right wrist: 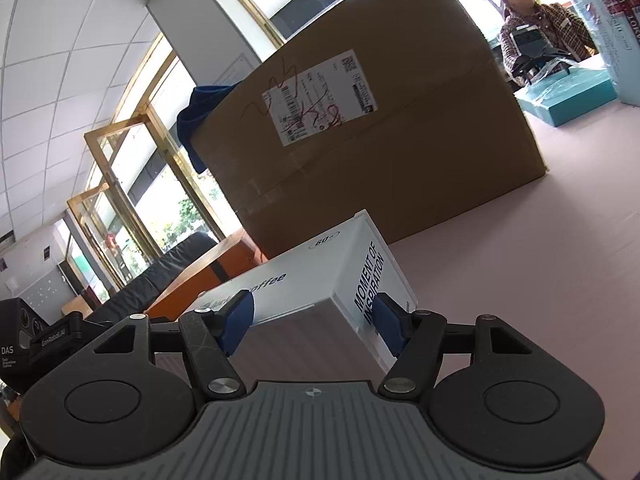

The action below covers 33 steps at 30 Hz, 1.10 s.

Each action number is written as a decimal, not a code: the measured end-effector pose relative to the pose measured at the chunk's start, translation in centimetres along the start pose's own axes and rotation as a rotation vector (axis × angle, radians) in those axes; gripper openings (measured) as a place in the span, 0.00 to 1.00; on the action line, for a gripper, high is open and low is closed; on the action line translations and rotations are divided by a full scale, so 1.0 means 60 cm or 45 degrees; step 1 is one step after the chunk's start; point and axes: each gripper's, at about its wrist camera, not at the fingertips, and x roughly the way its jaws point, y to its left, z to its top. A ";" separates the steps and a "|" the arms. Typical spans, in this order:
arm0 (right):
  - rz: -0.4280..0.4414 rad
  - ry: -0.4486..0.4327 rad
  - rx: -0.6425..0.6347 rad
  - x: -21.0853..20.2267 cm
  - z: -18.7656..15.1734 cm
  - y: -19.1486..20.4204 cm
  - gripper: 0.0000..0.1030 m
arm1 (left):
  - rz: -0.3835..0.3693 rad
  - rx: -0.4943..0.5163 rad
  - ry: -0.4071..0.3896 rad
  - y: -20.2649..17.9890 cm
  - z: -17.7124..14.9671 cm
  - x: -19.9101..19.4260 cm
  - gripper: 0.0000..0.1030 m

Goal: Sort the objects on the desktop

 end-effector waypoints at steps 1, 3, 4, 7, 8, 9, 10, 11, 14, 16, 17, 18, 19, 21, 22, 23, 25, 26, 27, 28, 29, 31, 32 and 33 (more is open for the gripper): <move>0.008 0.009 -0.010 0.005 -0.001 0.005 0.61 | 0.025 0.008 0.000 0.002 0.002 -0.002 0.99; 0.034 0.030 -0.031 0.013 -0.005 0.015 0.63 | 0.073 0.026 -0.010 0.006 0.007 -0.007 0.99; 0.042 0.038 -0.044 0.016 -0.006 0.020 0.62 | 0.096 0.038 -0.019 0.008 0.009 -0.009 0.99; 0.027 0.026 -0.072 0.009 0.002 0.027 0.52 | 0.255 0.080 -0.130 -0.004 0.017 -0.037 0.88; 0.017 0.005 -0.075 0.002 0.007 0.027 0.52 | 0.317 0.099 -0.185 -0.012 0.019 -0.051 0.88; -0.003 -0.022 -0.073 -0.007 0.015 0.027 0.53 | 0.372 0.130 -0.265 -0.023 0.020 -0.071 0.89; -0.027 -0.052 -0.073 -0.017 0.023 0.027 0.54 | 0.419 0.159 -0.336 -0.035 0.020 -0.090 0.91; -0.053 -0.084 -0.076 -0.030 0.031 0.027 0.56 | 0.441 0.184 -0.377 -0.049 0.016 -0.103 0.93; -0.116 -0.180 -0.084 -0.070 0.046 0.025 0.71 | 0.425 0.230 -0.416 -0.097 -0.003 -0.121 1.00; -0.150 -0.225 -0.090 -0.095 0.053 0.023 0.75 | 0.355 0.274 -0.356 -0.132 -0.015 -0.110 1.00; -0.170 -0.233 -0.097 -0.105 0.054 0.021 0.76 | 0.314 0.296 -0.316 -0.153 -0.022 -0.100 1.00; -0.195 -0.238 -0.106 -0.116 0.054 0.018 0.78 | 0.280 0.307 -0.285 -0.171 -0.028 -0.088 1.00; -0.227 -0.244 -0.119 -0.126 0.054 0.014 0.80 | 0.247 0.318 -0.253 -0.190 -0.036 -0.075 1.00; -0.330 -0.261 -0.173 -0.145 0.050 0.004 0.83 | 0.190 0.349 -0.178 -0.229 -0.053 -0.041 1.00; -0.391 -0.271 -0.204 -0.155 0.048 -0.002 0.85 | 0.170 0.364 -0.132 -0.249 -0.062 -0.021 1.00; -0.459 -0.280 -0.232 -0.163 0.046 -0.010 0.85 | 0.151 0.377 -0.083 -0.268 -0.071 0.001 1.00; -0.593 -0.276 -0.265 -0.175 0.046 -0.033 0.86 | 0.122 0.399 0.028 -0.302 -0.093 0.050 1.00; -0.658 -0.267 -0.273 -0.179 0.046 -0.046 0.86 | 0.118 0.414 0.084 -0.319 -0.105 0.077 1.00; -0.717 -0.251 -0.275 -0.182 0.047 -0.060 0.86 | 0.132 0.420 0.132 -0.331 -0.117 0.103 1.00; -0.773 -0.230 -0.274 -0.183 0.048 -0.075 0.86 | 0.146 0.426 0.180 -0.343 -0.129 0.130 1.00; -0.825 -0.206 -0.269 -0.183 0.049 -0.092 0.86 | 0.165 0.429 0.223 -0.354 -0.142 0.158 1.00; -0.905 -0.149 -0.242 -0.182 0.051 -0.129 0.87 | 0.222 0.429 0.257 -0.370 -0.165 0.211 1.00; -0.921 -0.114 -0.220 -0.182 0.053 -0.148 0.87 | 0.249 0.437 0.268 -0.377 -0.175 0.234 1.00; -0.921 -0.079 -0.193 -0.181 0.056 -0.165 0.87 | 0.275 0.455 0.279 -0.383 -0.183 0.253 1.00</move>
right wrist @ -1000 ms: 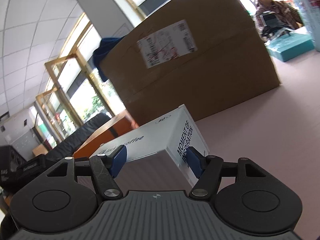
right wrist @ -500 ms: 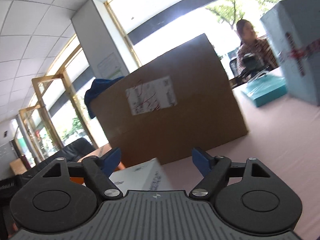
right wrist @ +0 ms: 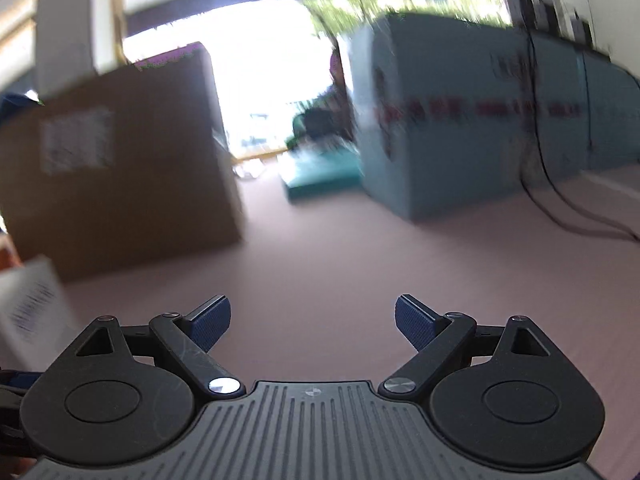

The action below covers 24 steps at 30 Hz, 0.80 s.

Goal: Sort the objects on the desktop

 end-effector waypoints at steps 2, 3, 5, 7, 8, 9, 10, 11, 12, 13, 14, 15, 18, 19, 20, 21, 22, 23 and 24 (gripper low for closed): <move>-0.004 0.072 0.017 0.024 0.001 -0.023 0.87 | 0.063 0.076 -0.033 -0.024 0.000 0.026 1.00; -0.022 0.087 0.011 0.033 0.004 -0.030 0.87 | 0.098 0.127 -0.066 -0.036 0.001 0.036 1.00; -0.083 0.091 -0.011 0.050 0.011 -0.041 0.86 | 0.111 0.115 -0.086 -0.040 0.009 0.052 1.00; -0.135 0.092 -0.022 0.065 0.019 -0.050 0.87 | 0.101 0.045 -0.079 -0.035 0.023 0.066 1.00; -0.140 0.106 -0.013 0.070 0.021 -0.057 0.87 | 0.126 0.037 -0.078 -0.036 0.032 0.075 1.00; -0.137 0.133 -0.001 0.077 0.021 -0.062 0.87 | 0.147 0.029 -0.077 -0.038 0.040 0.083 1.00; -0.136 0.167 0.003 0.085 0.023 -0.065 0.87 | 0.156 0.023 -0.077 -0.038 0.048 0.091 1.00; -0.145 0.195 -0.008 0.092 0.025 -0.063 0.87 | 0.162 0.017 -0.077 -0.040 0.056 0.097 1.00; -0.164 0.208 -0.042 0.097 0.025 -0.059 0.89 | 0.166 0.013 -0.077 -0.040 0.062 0.103 1.00; -0.185 0.215 -0.091 0.099 0.025 -0.051 0.89 | 0.169 0.010 -0.078 -0.040 0.067 0.107 1.00; -0.202 0.224 -0.139 0.104 0.024 -0.043 0.89 | 0.172 0.008 -0.080 -0.040 0.072 0.112 1.00; -0.205 0.231 -0.173 0.109 0.023 -0.037 0.89 | 0.174 0.008 -0.081 -0.041 0.076 0.117 1.00; -0.208 0.223 -0.205 0.120 0.026 -0.033 0.89 | 0.178 0.018 -0.081 -0.044 0.079 0.124 1.00; -0.222 0.224 -0.196 0.126 0.029 -0.034 0.91 | 0.180 0.019 -0.081 -0.044 0.079 0.125 1.00; -0.235 0.229 -0.182 0.133 0.032 -0.037 0.92 | 0.182 0.020 -0.082 -0.045 0.078 0.126 1.00; -0.244 0.235 -0.166 0.141 0.035 -0.039 0.93 | 0.184 0.023 -0.083 -0.047 0.077 0.125 1.00; -0.251 0.239 -0.148 0.147 0.037 -0.040 0.94 | 0.187 0.025 -0.084 -0.048 0.076 0.124 1.00; -0.261 0.239 -0.139 0.152 0.039 -0.040 0.95 | 0.189 0.025 -0.084 -0.049 0.075 0.124 1.00; -0.269 0.239 -0.139 0.154 0.040 -0.039 0.95 | 0.187 0.021 -0.084 -0.048 0.076 0.124 1.00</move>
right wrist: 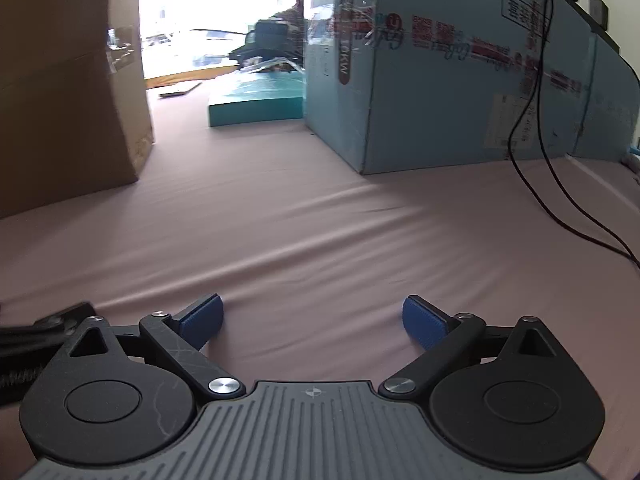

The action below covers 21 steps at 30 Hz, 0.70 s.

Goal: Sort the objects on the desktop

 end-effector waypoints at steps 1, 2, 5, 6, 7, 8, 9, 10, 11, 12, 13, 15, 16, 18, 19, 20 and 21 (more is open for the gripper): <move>-0.002 -0.001 -0.001 0.000 0.000 0.000 0.95 | -0.002 -0.002 -0.001 0.000 -0.001 -0.001 1.00; -0.004 -0.001 -0.002 0.001 0.001 0.001 0.95 | -0.003 -0.004 -0.002 0.001 -0.002 -0.003 1.00; 0.002 0.006 0.018 0.001 0.001 -0.004 0.99 | -0.007 -0.010 -0.005 0.003 -0.003 -0.004 1.00; 0.003 0.007 0.020 0.001 0.001 -0.004 0.99 | -0.008 -0.011 -0.005 0.002 -0.003 -0.003 1.00; 0.002 0.007 0.020 0.002 0.002 -0.004 0.99 | -0.008 -0.012 -0.006 0.002 -0.003 -0.003 1.00; 0.001 0.006 0.020 0.002 0.002 -0.004 0.99 | -0.008 -0.013 -0.006 0.001 -0.003 -0.002 1.00; -0.001 0.006 0.019 0.002 0.002 -0.004 0.99 | -0.007 -0.013 -0.006 0.001 -0.003 -0.002 1.00; -0.004 0.007 0.019 0.003 0.002 -0.004 1.00 | -0.007 -0.014 -0.006 0.001 -0.003 -0.002 1.00; -0.008 0.007 0.018 0.002 0.002 -0.004 1.00 | -0.006 -0.014 -0.005 0.002 -0.003 -0.002 1.00; -0.012 0.007 0.016 0.003 0.002 -0.003 1.00 | -0.005 -0.015 -0.004 0.002 -0.003 -0.002 1.00; -0.015 0.008 0.014 0.004 0.002 -0.002 1.00 | -0.002 -0.017 -0.004 0.001 -0.003 -0.002 1.00; -0.016 0.009 0.015 0.005 0.002 -0.002 1.00 | 0.003 -0.026 -0.004 0.001 -0.002 -0.001 1.00; -0.016 0.009 0.016 0.006 0.002 -0.002 1.00 | 0.006 -0.030 -0.004 0.001 -0.001 0.000 1.00; -0.015 0.010 0.018 0.007 0.002 -0.003 1.00 | 0.008 -0.041 -0.005 0.002 -0.001 0.000 1.00; -0.015 0.011 0.019 0.007 0.003 -0.003 1.00 | 0.009 -0.043 -0.005 0.002 0.000 0.001 1.00; -0.015 0.011 0.020 0.007 0.003 -0.003 1.00 | 0.010 -0.046 -0.005 0.001 0.000 0.001 1.00; -0.015 0.011 0.020 0.007 0.003 -0.003 1.00 | 0.012 -0.047 -0.005 0.002 0.000 0.001 1.00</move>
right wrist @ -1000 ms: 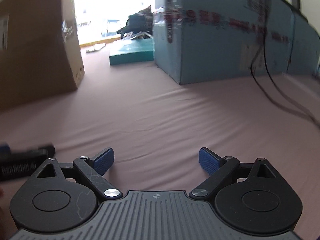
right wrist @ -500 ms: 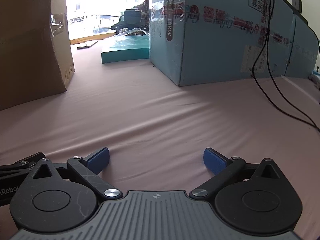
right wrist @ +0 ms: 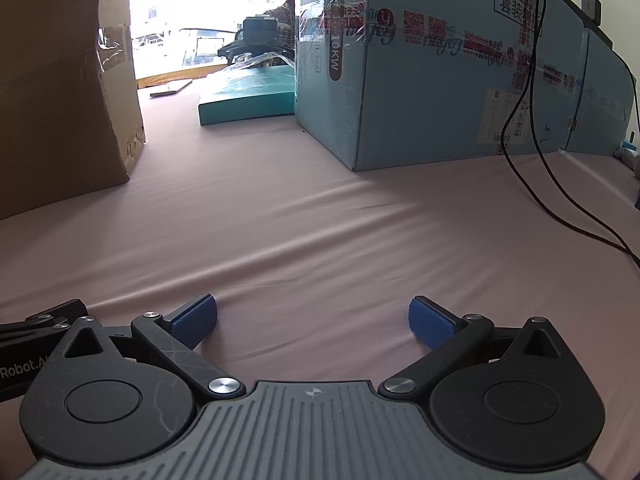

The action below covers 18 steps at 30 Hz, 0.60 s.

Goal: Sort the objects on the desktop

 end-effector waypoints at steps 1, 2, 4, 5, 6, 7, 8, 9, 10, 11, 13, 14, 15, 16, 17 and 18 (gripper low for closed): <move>-0.001 0.000 0.000 0.000 0.000 0.000 1.00 | 0.001 -0.001 0.000 0.000 0.000 0.000 1.00; -0.001 0.000 0.000 0.000 0.000 0.000 1.00 | 0.001 -0.001 0.000 0.000 0.000 0.000 1.00; 0.000 0.000 0.000 0.000 0.000 0.001 1.00 | 0.001 -0.002 0.000 0.001 0.000 0.000 1.00; 0.001 0.000 0.000 0.000 0.000 0.001 1.00 | 0.001 -0.002 0.000 0.001 0.000 -0.001 1.00; 0.002 0.000 0.001 0.000 -0.001 0.000 1.00 | 0.001 -0.002 0.000 0.001 0.000 -0.001 1.00; 0.004 0.000 0.004 0.000 -0.001 0.000 1.00 | 0.001 -0.002 0.000 0.001 0.000 -0.001 1.00; 0.007 0.000 0.006 0.000 -0.001 -0.001 1.00 | 0.002 -0.001 -0.001 0.001 0.000 0.000 1.00; 0.009 0.000 0.008 0.000 -0.001 -0.001 1.00 | 0.002 -0.001 -0.001 0.001 0.000 0.000 1.00; 0.011 0.000 0.010 -0.001 -0.001 -0.002 1.00 | 0.002 0.000 -0.001 0.001 0.000 0.000 1.00; 0.012 0.000 0.013 -0.001 -0.001 -0.003 1.00 | 0.002 0.001 -0.002 0.001 0.001 0.000 1.00; 0.014 0.000 0.016 -0.002 -0.001 -0.003 1.00 | 0.003 0.002 -0.002 0.000 0.001 0.000 1.00; 0.014 0.000 0.017 -0.002 -0.002 -0.004 1.00 | 0.004 0.003 -0.003 0.000 0.001 0.000 1.00; 0.013 0.000 0.019 -0.003 -0.002 -0.005 1.00 | 0.005 0.004 -0.003 0.000 0.000 0.000 1.00; 0.013 0.000 0.021 -0.003 -0.003 -0.006 1.00 | 0.006 0.005 -0.003 0.000 0.000 0.000 1.00; 0.013 0.000 0.022 -0.004 -0.003 -0.006 1.00 | 0.006 0.006 -0.003 0.000 0.000 0.000 1.00; 0.013 0.000 0.023 -0.005 -0.004 -0.007 1.00 | 0.006 0.006 -0.003 0.000 0.000 0.000 1.00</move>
